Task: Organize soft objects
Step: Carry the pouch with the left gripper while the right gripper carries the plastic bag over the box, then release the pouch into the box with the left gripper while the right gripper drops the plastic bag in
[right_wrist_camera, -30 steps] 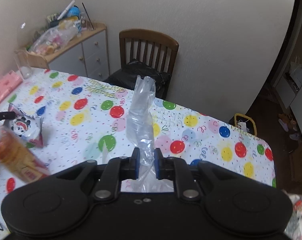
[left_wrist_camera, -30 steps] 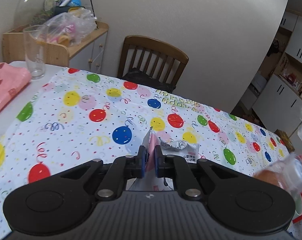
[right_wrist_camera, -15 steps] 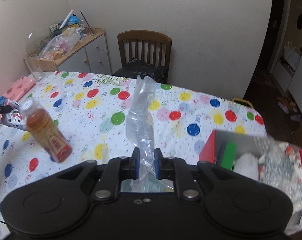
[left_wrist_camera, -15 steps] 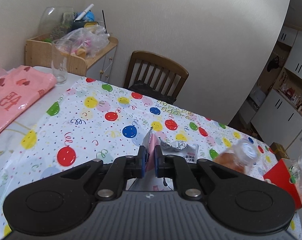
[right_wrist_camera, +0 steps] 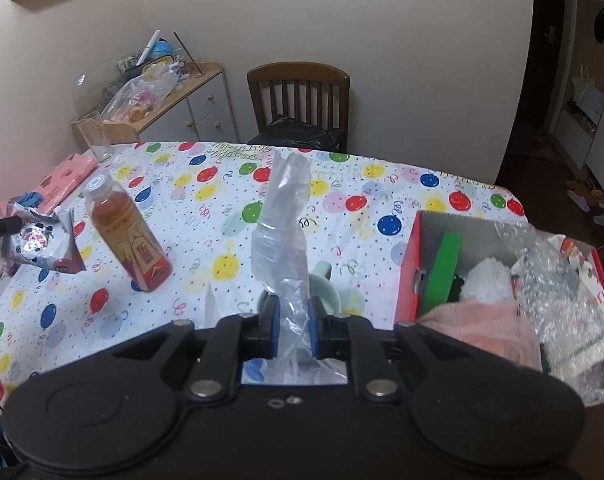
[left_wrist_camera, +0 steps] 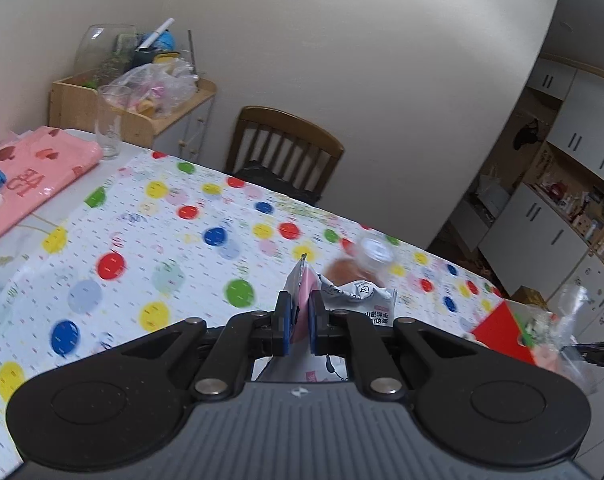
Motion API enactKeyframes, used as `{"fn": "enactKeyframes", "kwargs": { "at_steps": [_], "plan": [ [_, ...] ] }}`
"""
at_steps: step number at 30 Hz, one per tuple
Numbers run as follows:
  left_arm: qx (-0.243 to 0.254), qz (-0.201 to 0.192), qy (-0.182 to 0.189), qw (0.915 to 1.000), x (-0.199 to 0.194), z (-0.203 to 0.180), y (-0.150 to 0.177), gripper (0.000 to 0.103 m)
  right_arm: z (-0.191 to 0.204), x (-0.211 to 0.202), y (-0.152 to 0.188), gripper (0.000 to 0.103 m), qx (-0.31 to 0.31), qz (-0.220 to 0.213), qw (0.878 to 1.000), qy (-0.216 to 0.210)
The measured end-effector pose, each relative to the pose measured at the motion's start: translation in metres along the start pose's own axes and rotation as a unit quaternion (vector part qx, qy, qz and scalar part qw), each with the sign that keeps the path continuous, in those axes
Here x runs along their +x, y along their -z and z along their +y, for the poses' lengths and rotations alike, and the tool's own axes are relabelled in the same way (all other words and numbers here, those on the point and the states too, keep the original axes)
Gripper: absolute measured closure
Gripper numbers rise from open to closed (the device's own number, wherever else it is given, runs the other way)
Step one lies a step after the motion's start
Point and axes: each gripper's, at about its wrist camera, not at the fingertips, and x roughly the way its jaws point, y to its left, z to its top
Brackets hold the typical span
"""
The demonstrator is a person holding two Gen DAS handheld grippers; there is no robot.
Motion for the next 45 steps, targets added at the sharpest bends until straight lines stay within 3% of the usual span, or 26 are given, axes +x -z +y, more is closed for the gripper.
{"fn": "enactKeyframes", "kwargs": {
  "at_steps": [14, 28, 36, 45],
  "plan": [
    [0.046, 0.016, 0.076, 0.9959, 0.010, -0.137, 0.027, 0.095, -0.057, -0.051, 0.030, 0.090, 0.012, -0.008, 1.000, -0.017],
    [0.106, 0.046, 0.137, 0.9839, 0.072, -0.291, 0.052, 0.095, -0.159, -0.079, 0.048, 0.090, 0.043, -0.024, 0.998, 0.026],
    [0.136, 0.054, 0.152, 0.9775, 0.109, -0.364, 0.064, 0.095, -0.205, -0.080, 0.044, 0.090, 0.060, -0.037, 0.997, 0.044],
    [0.146, 0.059, 0.144, 0.9769, 0.148, -0.414, 0.070, 0.095, -0.231, -0.062, 0.035, 0.090, 0.066, -0.034, 0.996, 0.058]
  ]
}}
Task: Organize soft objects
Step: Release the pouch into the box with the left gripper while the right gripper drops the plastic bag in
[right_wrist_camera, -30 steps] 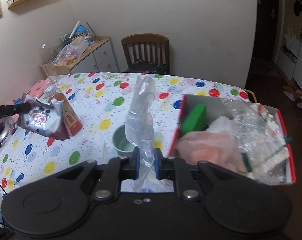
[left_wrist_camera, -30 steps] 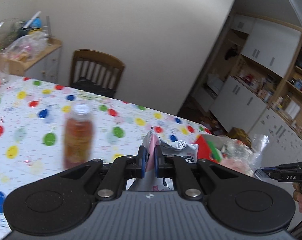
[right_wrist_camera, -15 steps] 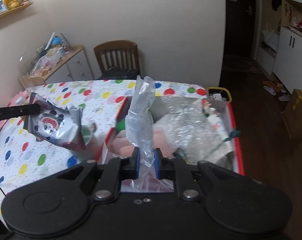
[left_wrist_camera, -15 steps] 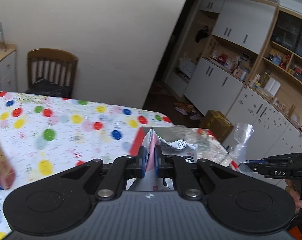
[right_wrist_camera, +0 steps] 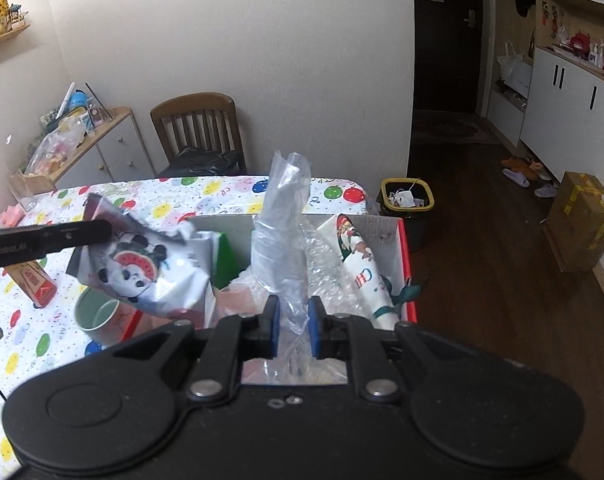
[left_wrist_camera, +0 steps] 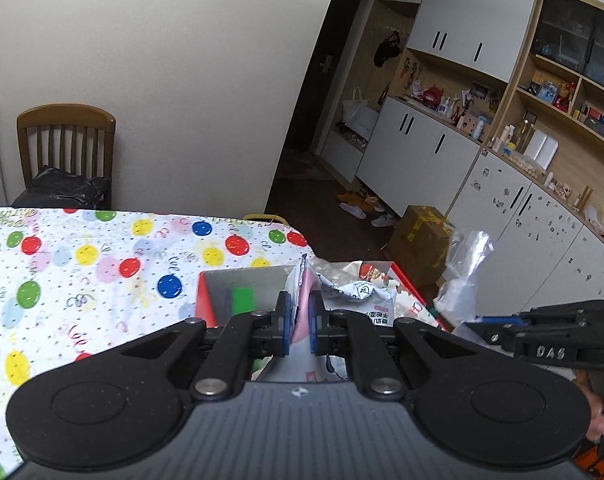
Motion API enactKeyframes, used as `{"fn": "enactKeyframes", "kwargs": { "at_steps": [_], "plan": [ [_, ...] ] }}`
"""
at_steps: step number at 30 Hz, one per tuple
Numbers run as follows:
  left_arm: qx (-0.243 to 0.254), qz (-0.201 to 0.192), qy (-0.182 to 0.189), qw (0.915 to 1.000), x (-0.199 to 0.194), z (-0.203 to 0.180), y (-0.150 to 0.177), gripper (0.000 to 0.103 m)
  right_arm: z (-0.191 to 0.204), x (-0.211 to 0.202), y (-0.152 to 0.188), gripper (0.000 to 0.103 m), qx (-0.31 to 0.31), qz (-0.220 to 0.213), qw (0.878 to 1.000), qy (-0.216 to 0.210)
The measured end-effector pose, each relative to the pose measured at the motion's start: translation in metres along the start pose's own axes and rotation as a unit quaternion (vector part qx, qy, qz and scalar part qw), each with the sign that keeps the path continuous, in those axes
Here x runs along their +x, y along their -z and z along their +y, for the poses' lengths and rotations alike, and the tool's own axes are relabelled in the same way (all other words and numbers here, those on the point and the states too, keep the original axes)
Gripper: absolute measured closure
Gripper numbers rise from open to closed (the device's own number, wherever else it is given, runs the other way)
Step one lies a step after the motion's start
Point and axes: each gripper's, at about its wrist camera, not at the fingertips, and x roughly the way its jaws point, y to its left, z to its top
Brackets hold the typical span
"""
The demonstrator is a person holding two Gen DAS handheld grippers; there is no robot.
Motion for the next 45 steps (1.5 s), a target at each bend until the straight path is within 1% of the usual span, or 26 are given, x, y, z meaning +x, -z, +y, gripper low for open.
{"fn": "enactKeyframes", "kwargs": {
  "at_steps": [4, 7, 9, 13, 21, 30, 33, 36, 39, 45],
  "plan": [
    [0.007, -0.006, -0.005, 0.9999, 0.016, -0.013, -0.005, 0.095, -0.004, 0.015, -0.003, 0.090, -0.003, 0.010, 1.000, 0.008],
    [-0.002, -0.002, -0.016, 0.9999, 0.031, -0.016, -0.007, 0.095, -0.008, 0.026, -0.003, 0.090, 0.000, 0.020, 1.000, 0.012],
    [-0.008, 0.006, -0.021, 0.9997, 0.042, -0.017, -0.008, 0.095, -0.008, 0.033, -0.003, 0.090, -0.001, 0.026, 1.000, 0.013],
    [-0.006, 0.020, -0.030, 0.9993, 0.058, -0.021, -0.004, 0.095, -0.006, 0.046, -0.002, 0.090, -0.012, 0.035, 0.999, 0.019],
    [-0.011, 0.038, -0.045, 0.9982, 0.082, -0.019, 0.004, 0.095, -0.007, 0.071, 0.006, 0.090, -0.012, 0.057, 0.998, 0.022],
    [0.002, 0.067, -0.063, 0.9958, 0.109, -0.021, 0.012, 0.095, -0.019, 0.091, 0.014, 0.089, 0.000, 0.073, 0.997, 0.026],
    [0.013, 0.084, -0.073, 0.9937, 0.119, -0.023, 0.015, 0.095, -0.022, 0.095, 0.016, 0.089, 0.005, 0.079, 0.997, 0.021],
    [0.030, 0.097, -0.085, 0.9912, 0.127, -0.027, 0.018, 0.095, -0.024, 0.100, 0.019, 0.088, 0.005, 0.087, 0.996, 0.016],
    [0.036, 0.110, -0.091, 0.9892, 0.132, -0.028, 0.019, 0.095, -0.027, 0.100, 0.020, 0.084, 0.009, 0.088, 0.996, 0.007],
    [0.039, 0.113, -0.094, 0.9883, 0.133, -0.027, 0.018, 0.092, -0.026, 0.096, 0.018, 0.075, 0.008, 0.089, 0.996, -0.011]
  ]
}}
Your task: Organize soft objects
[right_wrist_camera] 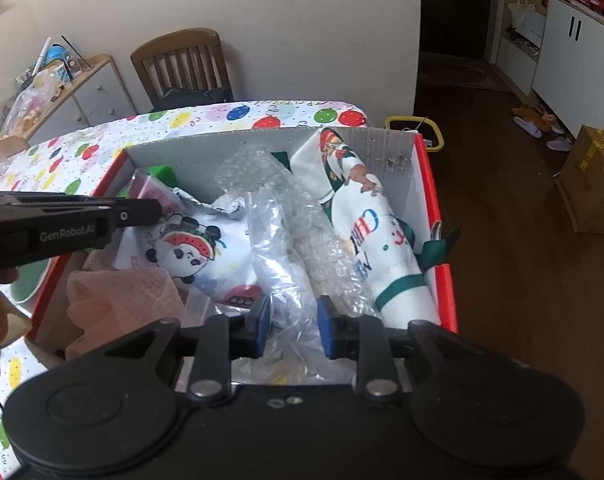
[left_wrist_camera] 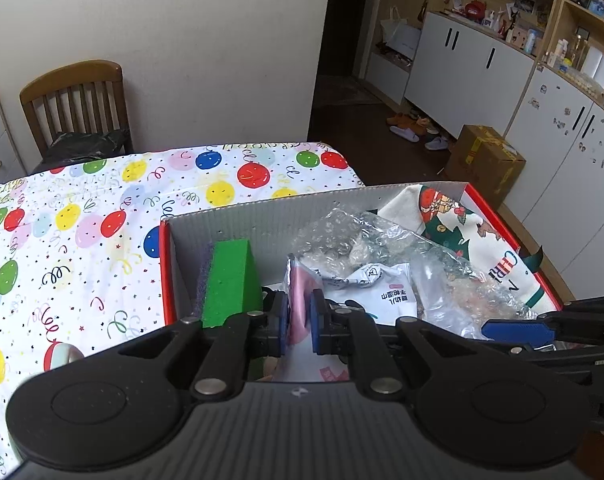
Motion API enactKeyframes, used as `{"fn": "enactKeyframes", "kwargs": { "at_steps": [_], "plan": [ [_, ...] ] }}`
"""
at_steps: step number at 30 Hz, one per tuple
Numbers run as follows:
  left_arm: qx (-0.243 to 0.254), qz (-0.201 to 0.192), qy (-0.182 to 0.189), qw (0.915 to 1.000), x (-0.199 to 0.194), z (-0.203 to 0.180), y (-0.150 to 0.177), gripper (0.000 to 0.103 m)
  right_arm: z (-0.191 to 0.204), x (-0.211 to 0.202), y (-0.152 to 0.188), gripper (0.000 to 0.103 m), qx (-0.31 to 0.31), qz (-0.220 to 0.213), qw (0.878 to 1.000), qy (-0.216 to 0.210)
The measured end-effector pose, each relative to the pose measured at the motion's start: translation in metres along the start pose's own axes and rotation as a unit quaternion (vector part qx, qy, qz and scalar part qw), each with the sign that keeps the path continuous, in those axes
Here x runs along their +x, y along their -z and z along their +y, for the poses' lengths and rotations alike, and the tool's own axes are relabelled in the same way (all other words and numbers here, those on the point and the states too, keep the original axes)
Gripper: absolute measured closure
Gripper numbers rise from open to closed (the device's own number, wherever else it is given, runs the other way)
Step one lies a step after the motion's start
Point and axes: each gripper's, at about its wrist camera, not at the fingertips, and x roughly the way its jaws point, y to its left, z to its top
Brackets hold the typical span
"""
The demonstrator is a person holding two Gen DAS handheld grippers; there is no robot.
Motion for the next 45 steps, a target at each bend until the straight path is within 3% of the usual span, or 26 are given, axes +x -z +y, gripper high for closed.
{"fn": "enactKeyframes", "kwargs": {
  "at_steps": [2, 4, 8, 11, 16, 22, 25, 29, 33, 37, 41, 45],
  "plan": [
    [0.001, 0.000, 0.002, 1.0000, -0.002, 0.001, 0.000, 0.091, 0.001, -0.002, 0.000, 0.060, -0.002, -0.002, 1.000, -0.004],
    [0.002, 0.001, 0.005, 1.0000, -0.005, 0.002, 0.000, 0.090, 0.002, -0.006, 0.001, 0.052, -0.004, -0.006, 1.000, -0.007],
    [0.006, -0.001, 0.006, 1.0000, -0.012, 0.003, 0.002, 0.087, 0.006, -0.015, 0.002, 0.047, -0.003, -0.016, 1.000, -0.006],
    [0.006, -0.010, 0.011, 0.9999, -0.021, 0.005, 0.004, 0.079, 0.007, -0.023, 0.001, 0.042, -0.003, -0.025, 1.000, -0.006],
    [-0.005, -0.024, 0.020, 0.9995, -0.039, 0.013, 0.007, 0.046, 0.012, -0.044, 0.003, 0.038, 0.002, -0.050, 0.999, -0.007],
    [-0.003, -0.045, 0.028, 0.9986, -0.069, 0.021, 0.012, 0.045, 0.026, -0.069, 0.004, 0.032, 0.002, -0.078, 0.997, -0.009],
    [0.005, -0.056, 0.030, 0.9980, -0.086, 0.023, 0.015, 0.034, 0.034, -0.081, 0.008, 0.023, 0.003, -0.096, 0.995, -0.008],
    [0.018, -0.072, 0.031, 0.9967, -0.108, 0.026, 0.020, 0.032, 0.044, -0.098, 0.014, 0.018, 0.003, -0.117, 0.993, -0.003],
    [0.029, -0.088, 0.037, 0.9950, -0.130, 0.028, 0.027, 0.019, 0.051, -0.117, 0.021, 0.010, 0.013, -0.147, 0.989, -0.008],
    [0.044, -0.098, 0.038, 0.9935, -0.150, 0.029, 0.034, 0.017, 0.058, -0.134, 0.030, 0.000, 0.026, -0.169, 0.985, -0.013],
    [0.050, -0.108, 0.043, 0.9920, -0.169, 0.029, 0.042, 0.014, 0.066, -0.149, 0.040, 0.000, 0.036, -0.186, 0.982, -0.010],
    [0.051, -0.119, 0.052, 0.9903, -0.188, 0.030, 0.050, 0.002, 0.076, -0.160, 0.051, 0.000, 0.032, -0.199, 0.980, 0.000]
  ]
}}
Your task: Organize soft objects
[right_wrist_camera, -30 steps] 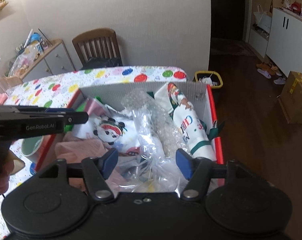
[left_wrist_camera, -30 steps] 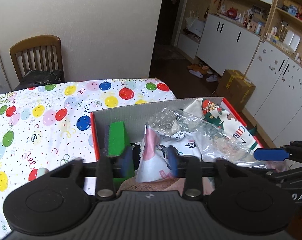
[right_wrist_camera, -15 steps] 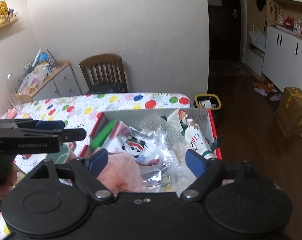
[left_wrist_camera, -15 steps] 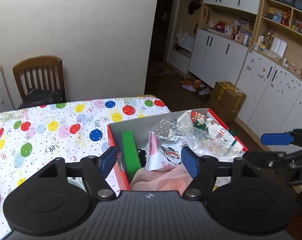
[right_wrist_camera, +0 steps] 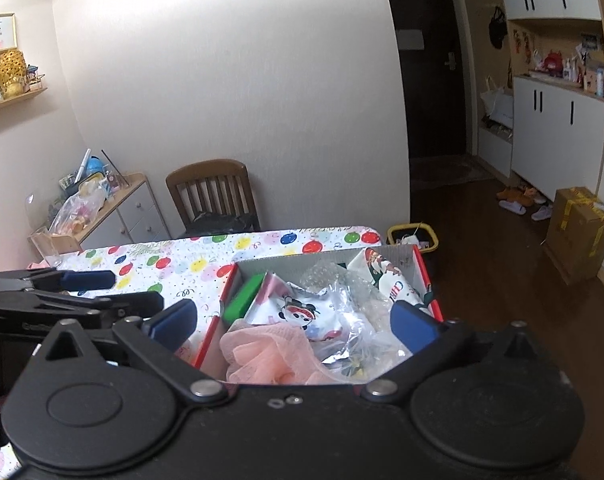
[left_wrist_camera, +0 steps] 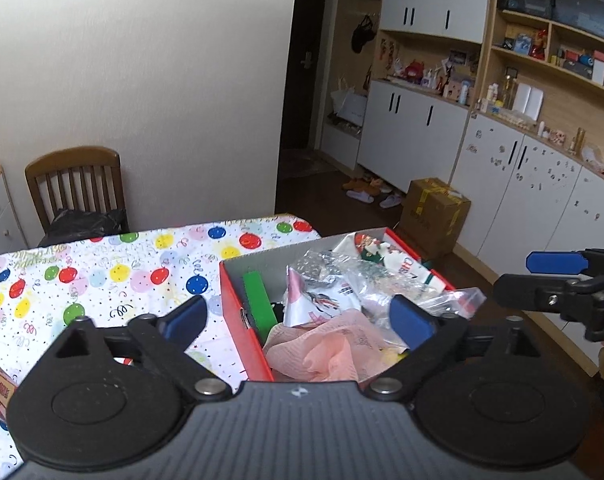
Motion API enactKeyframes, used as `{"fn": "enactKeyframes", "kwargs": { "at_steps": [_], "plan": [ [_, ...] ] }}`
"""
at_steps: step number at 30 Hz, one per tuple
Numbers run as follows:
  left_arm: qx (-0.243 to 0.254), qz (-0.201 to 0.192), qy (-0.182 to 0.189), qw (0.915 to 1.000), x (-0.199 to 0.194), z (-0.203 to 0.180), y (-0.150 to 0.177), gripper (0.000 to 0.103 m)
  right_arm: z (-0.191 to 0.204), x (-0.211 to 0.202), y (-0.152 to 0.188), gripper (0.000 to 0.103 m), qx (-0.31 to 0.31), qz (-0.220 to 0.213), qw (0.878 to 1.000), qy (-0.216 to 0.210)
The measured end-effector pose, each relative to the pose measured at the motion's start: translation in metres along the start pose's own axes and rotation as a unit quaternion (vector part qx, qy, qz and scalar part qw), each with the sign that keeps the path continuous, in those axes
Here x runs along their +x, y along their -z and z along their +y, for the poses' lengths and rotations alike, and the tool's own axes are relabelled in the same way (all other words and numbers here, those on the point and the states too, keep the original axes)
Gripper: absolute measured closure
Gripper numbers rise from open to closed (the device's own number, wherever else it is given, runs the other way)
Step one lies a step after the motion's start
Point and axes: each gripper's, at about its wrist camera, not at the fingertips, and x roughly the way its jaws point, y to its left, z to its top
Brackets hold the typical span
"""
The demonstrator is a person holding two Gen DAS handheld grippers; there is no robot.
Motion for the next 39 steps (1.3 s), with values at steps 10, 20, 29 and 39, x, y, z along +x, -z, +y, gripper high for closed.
{"fn": "enactKeyframes", "kwargs": {
  "at_steps": [10, 20, 29, 39],
  "plan": [
    [0.008, -0.016, 0.012, 0.9998, -0.041, -0.011, 0.016, 0.002, 0.024, -0.031, 0.020, 0.000, -0.012, -0.024, 0.999, 0.024],
    [0.013, -0.024, 0.012, 0.9996, -0.066, -0.021, 0.027, 0.002, 0.037, -0.049, 0.033, 0.000, -0.006, -0.042, 0.998, 0.042],
    [0.005, -0.031, 0.009, 0.9995, -0.073, -0.024, 0.029, 0.002, 0.039, -0.055, 0.038, 0.000, -0.009, -0.048, 0.997, 0.062],
    [0.010, -0.039, 0.009, 0.9992, -0.078, -0.028, 0.030, 0.002, 0.041, -0.057, 0.039, 0.000, -0.010, -0.050, 0.996, 0.067]
  ]
}}
